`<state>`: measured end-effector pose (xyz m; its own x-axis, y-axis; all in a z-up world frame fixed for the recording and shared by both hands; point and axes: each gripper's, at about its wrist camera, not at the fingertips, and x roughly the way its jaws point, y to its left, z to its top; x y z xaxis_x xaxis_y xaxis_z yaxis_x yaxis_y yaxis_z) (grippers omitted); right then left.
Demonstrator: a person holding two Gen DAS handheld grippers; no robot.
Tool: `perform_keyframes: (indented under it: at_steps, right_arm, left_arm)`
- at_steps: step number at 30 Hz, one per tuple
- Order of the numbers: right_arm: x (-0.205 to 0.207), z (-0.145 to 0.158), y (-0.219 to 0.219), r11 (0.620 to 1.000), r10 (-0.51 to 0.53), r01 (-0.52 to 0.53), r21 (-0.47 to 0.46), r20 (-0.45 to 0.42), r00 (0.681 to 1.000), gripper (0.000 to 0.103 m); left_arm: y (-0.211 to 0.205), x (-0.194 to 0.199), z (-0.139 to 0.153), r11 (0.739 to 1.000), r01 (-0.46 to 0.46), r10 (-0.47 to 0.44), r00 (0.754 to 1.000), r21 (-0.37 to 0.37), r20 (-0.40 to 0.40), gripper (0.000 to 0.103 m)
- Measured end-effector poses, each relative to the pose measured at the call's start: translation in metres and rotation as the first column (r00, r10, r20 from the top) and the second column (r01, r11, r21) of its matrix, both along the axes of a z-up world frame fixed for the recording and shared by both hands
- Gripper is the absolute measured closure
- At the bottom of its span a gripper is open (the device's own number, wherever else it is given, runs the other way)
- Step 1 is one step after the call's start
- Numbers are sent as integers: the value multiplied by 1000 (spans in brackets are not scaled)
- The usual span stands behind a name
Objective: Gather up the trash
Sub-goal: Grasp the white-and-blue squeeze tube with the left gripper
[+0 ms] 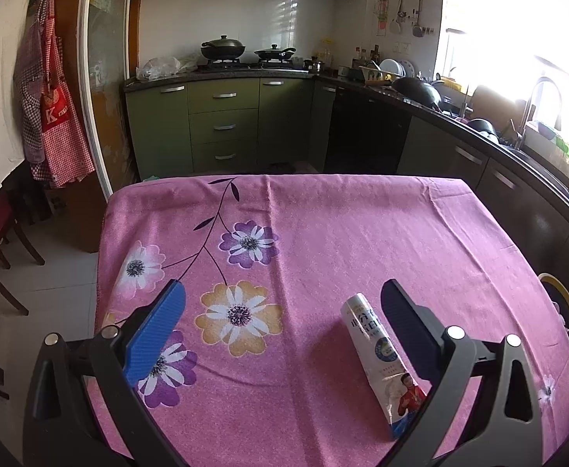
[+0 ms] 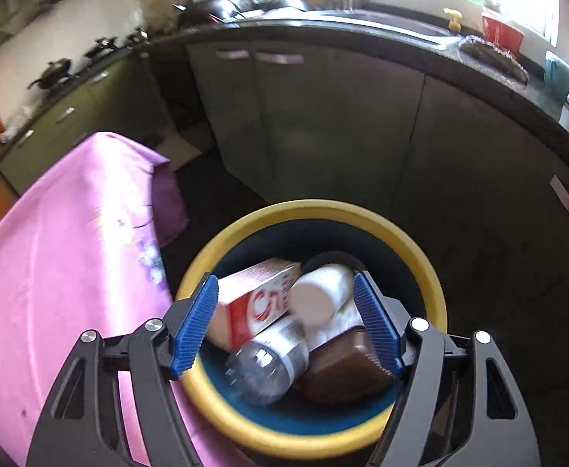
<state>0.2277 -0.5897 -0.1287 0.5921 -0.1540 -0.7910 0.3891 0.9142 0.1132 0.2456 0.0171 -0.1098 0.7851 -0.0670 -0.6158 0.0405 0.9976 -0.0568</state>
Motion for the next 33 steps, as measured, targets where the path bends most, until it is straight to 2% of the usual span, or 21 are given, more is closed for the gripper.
perform_keyframes:
  at_steps: [5,9,12,17,23,25,27,29,33]
  right_arm:
    - [-55,11,43,998,60,-61,12,100,993,31]
    - [-82,17,57,999,51,-53,8,143,988,31]
    - [-97,25,54,999,33,-36,15,175,984,31]
    - [-110,31,58,997,68,-76,30,214,975,30]
    - [-122,36,61,992,99,-114,47,249,963,30]
    - [-125,35,60,991,104,-121,51,255,961,30]
    - [-128,35,58,991,104,-121,52,253,962,29]
    - [-130,34,55,991,102,-123,62,261,960,29]
    - [-134,33,51,990,96,-120,74,266,959,29]
  left_arm:
    - [-16,1,-5,999,51,-51,998,0,-21,7]
    - [-32,6,-14,998,58,-59,994,-6,-97,7]
    - [-45,8,-21,1000,15,-13,988,12,-156,7]
    - [-69,16,-43,1000,-24,25,959,7,-283,7]
    - [-83,21,-50,997,-74,76,950,18,-302,7]
    - [-83,23,-52,996,-89,92,946,21,-311,12]
    - [-81,27,-55,995,-96,96,938,16,-333,30]
    - [-80,30,-58,995,-99,98,932,16,-350,37]
    - [-81,29,-58,994,-104,112,932,44,-346,44]
